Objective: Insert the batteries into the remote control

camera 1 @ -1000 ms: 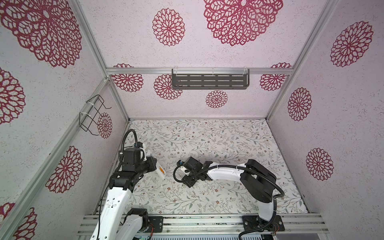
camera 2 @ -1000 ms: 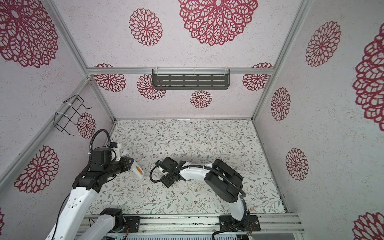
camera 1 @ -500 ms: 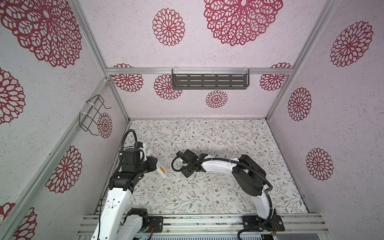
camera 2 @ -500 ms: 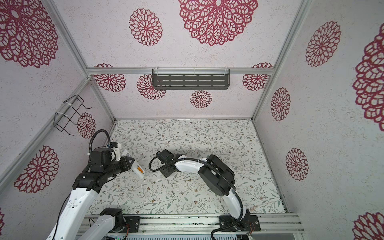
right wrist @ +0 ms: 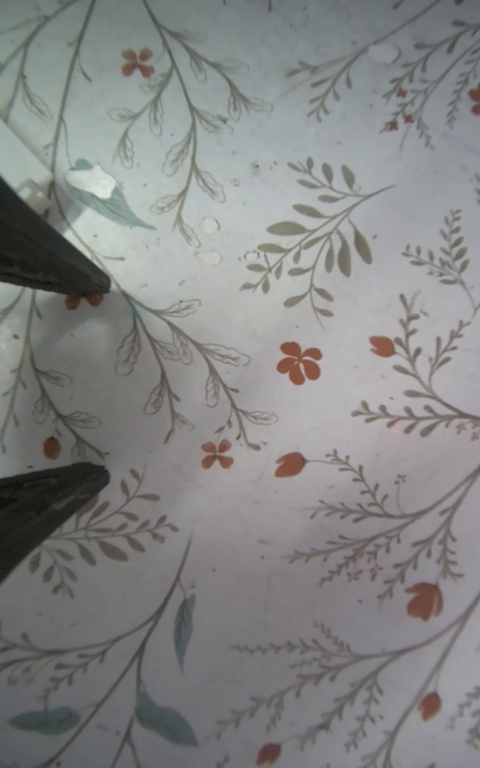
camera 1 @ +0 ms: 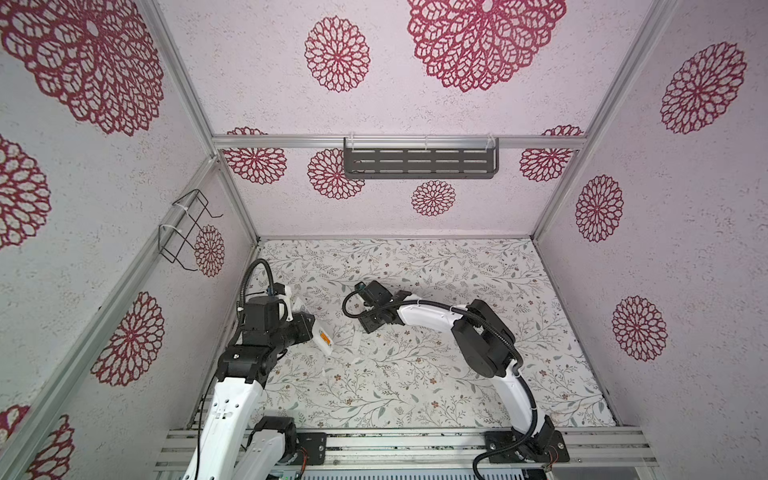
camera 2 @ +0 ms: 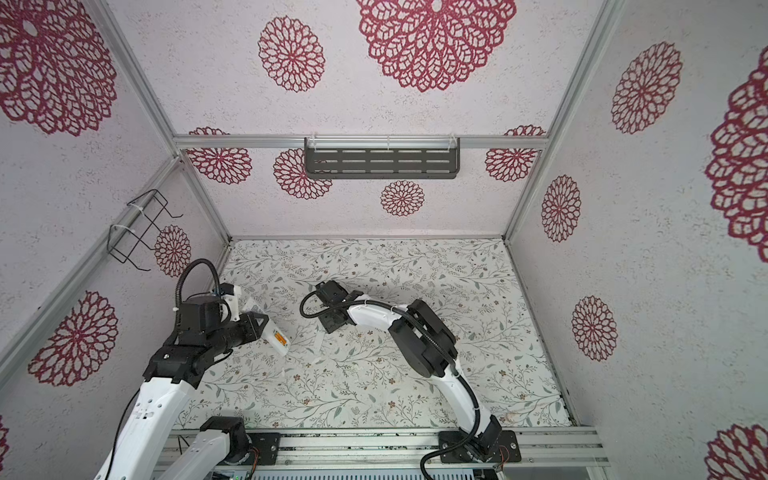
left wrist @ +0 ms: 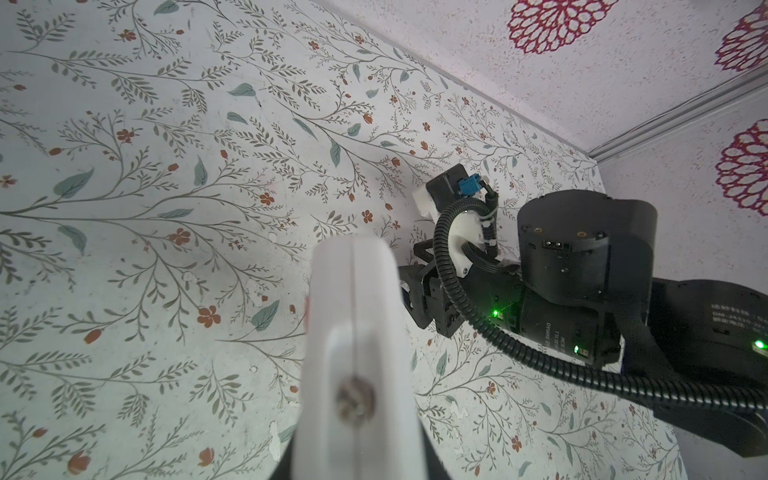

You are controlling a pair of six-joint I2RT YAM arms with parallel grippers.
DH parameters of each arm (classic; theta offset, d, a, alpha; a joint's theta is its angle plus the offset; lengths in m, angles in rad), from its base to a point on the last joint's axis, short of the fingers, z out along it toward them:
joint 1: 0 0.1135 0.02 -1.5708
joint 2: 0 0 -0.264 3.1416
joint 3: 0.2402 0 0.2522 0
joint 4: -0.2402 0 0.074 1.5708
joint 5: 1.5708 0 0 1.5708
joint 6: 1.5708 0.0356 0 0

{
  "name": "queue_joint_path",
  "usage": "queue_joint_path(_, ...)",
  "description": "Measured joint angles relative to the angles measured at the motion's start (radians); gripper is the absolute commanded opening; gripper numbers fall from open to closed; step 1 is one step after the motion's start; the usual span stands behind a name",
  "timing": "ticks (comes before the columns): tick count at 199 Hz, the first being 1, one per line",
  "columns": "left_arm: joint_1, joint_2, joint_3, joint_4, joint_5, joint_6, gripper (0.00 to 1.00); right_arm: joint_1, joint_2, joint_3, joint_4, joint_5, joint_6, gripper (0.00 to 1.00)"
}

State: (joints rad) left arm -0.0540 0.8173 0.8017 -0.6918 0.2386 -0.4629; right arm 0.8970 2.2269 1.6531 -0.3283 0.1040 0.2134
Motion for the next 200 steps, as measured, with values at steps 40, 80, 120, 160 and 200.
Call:
queue_joint_path(40,0.002,0.000,-0.010,0.013,0.015,0.000,0.00,0.000,-0.119,-0.179,0.031,-0.002,0.122,0.69)
queue_joint_path(80,0.002,-0.004,-0.016,0.017,0.022,0.000,0.00,0.005,-0.192,-0.293,0.111,-0.101,0.227,0.73)
queue_joint_path(120,0.002,-0.008,-0.016,0.022,0.030,0.000,0.00,0.050,-0.183,-0.280,0.151,-0.191,0.287,0.74)
queue_joint_path(160,0.002,-0.015,-0.016,0.022,0.034,0.000,0.00,0.097,-0.119,-0.198,0.174,-0.234,0.315,0.73)
queue_joint_path(200,0.004,-0.025,-0.016,0.022,0.033,0.000,0.00,0.102,-0.048,-0.098,0.169,-0.227,0.321,0.69)
